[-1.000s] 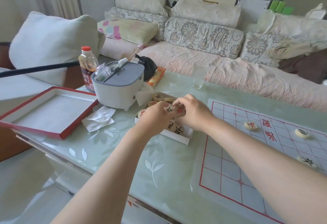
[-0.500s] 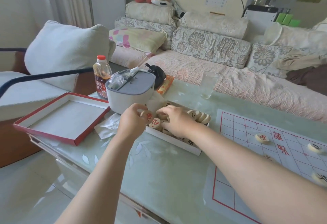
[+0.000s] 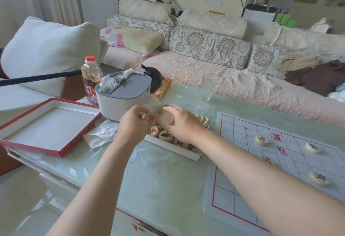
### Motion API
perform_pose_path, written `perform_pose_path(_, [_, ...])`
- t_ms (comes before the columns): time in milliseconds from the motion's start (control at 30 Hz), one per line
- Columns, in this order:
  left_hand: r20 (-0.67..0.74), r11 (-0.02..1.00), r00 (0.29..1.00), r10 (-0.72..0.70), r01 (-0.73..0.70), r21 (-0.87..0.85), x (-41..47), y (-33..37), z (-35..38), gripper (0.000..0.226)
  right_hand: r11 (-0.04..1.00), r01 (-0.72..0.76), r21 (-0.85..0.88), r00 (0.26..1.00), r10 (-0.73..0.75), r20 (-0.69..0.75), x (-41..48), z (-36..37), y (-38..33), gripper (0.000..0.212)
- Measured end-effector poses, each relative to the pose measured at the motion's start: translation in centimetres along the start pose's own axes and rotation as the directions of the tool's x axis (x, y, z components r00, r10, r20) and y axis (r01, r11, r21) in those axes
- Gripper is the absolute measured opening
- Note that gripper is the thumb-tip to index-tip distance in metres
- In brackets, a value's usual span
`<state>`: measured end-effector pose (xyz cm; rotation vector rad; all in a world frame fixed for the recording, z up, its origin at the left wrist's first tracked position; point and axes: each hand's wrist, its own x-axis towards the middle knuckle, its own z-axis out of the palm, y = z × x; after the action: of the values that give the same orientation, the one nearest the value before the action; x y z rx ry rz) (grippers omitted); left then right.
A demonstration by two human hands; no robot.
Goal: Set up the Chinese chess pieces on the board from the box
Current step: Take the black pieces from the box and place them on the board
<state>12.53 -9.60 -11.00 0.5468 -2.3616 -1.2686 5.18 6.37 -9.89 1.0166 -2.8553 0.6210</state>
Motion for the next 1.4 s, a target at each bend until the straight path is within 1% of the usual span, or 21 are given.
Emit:
perform_pose_path(100, [0.042, 0.998, 0.997, 0.063, -0.061, -0.032, -0.8, 2.2, 2.1, 0.021, 0.997, -0.071, -0.004, 0.996, 0.07, -0.059, -2.5, -1.8, 2.4, 0.054])
perform_pose_path(267, [0.174, 0.982, 0.967, 0.188, -0.186, -0.028, -3.2, 6.6, 6.7, 0.016, 0.973, -0.231, -0.014, 0.971, 0.23, -0.071, -7.4, -5.1, 8.0, 0.044])
perform_pose_path(367, [0.305, 0.963, 0.914, 0.266, -0.264, -0.047, -4.9, 8.8, 10.1, 0.016, 0.941, -0.34, -0.003, 0.937, 0.338, -0.091, -9.8, -6.4, 11.7, 0.047])
perform_pose_path(433, [0.397, 0.95, 0.866, 0.304, -0.304, -0.065, -5.8, 9.8, 12.3, 0.017, 0.907, -0.415, 0.071, 0.899, 0.421, -0.122, -11.1, -7.1, 13.9, 0.05])
perform_pose_path(500, [0.472, 0.94, 0.821, 0.32, -0.336, -0.054, -6.4, 10.5, 14.4, 0.016, 0.865, -0.489, 0.111, 0.856, 0.5, -0.128, -12.0, -7.6, 16.0, 0.044])
perform_pose_path(600, [0.558, 0.933, 0.773, 0.302, -0.359, -0.008, -6.8, 10.8, 16.9, 0.009, 0.817, -0.575, 0.055, 0.806, 0.576, -0.138, -12.9, -8.1, 19.0, 0.027])
perform_pose_path(700, [0.603, 0.923, 0.741, 0.294, -0.384, 0.023, -6.7, 10.5, 18.8, 0.009, 0.795, -0.605, 0.044, 0.778, 0.602, -0.177, -12.5, -8.5, 21.7, 0.026])
perform_pose_path(767, [0.614, 0.918, 0.734, 0.292, -0.394, 0.035, -6.4, 10.6, 19.6, 0.012, 0.789, -0.613, 0.027, 0.772, 0.606, -0.193, -11.6, -8.9, 23.2, 0.028])
perform_pose_path(933, [0.604, 0.921, 0.747, 0.278, -0.386, 0.053, -5.4, 10.5, 21.4, 0.019, 0.797, -0.604, 0.01, 0.78, 0.594, -0.194, -8.7, -9.0, 25.9, 0.026])
perform_pose_path(1067, [0.598, 0.931, 0.754, 0.271, -0.364, 0.037, -4.7, 10.0, 21.9, 0.017, 0.818, -0.576, 0.005, 0.8, 0.565, -0.202, -6.9, -8.0, 27.2, 0.021])
perform_pose_path(1167, [0.576, 0.955, 0.78, 0.245, -0.295, -0.007, -4.5, 10.0, 21.9, 0.015, 0.815, -0.579, -0.01, 0.803, 0.568, -0.182, -6.3, -7.3, 27.7, 0.017])
perform_pose_path(1233, [0.531, 0.963, 0.813, 0.239, -0.268, -0.023, -4.2, 10.2, 21.8, 0.011, 0.815, -0.577, -0.059, 0.807, 0.557, -0.195, -6.1, -7.1, 27.6, 0.015])
perform_pose_path(1300, [0.483, 0.978, 0.851, 0.206, -0.201, -0.064, -3.7, 10.5, 21.5, 0.01, 0.832, -0.548, -0.088, 0.823, 0.517, -0.235, -6.2, -7.3, 27.1, 0.012])
perform_pose_path(1333, [0.462, 0.985, 0.87, 0.173, -0.147, -0.092, -3.5, 10.6, 21.3, 0.011, 0.852, -0.519, -0.065, 0.837, 0.492, -0.241, -6.3, -7.5, 26.7, 0.009])
perform_pose_path(1400, [0.422, 0.982, 0.903, 0.087, -0.007, -0.188, -3.2, 11.1, 20.5, 0.021, 0.898, -0.435, 0.064, 0.876, 0.438, -0.2, -6.7, -7.9, 25.1, 0.013])
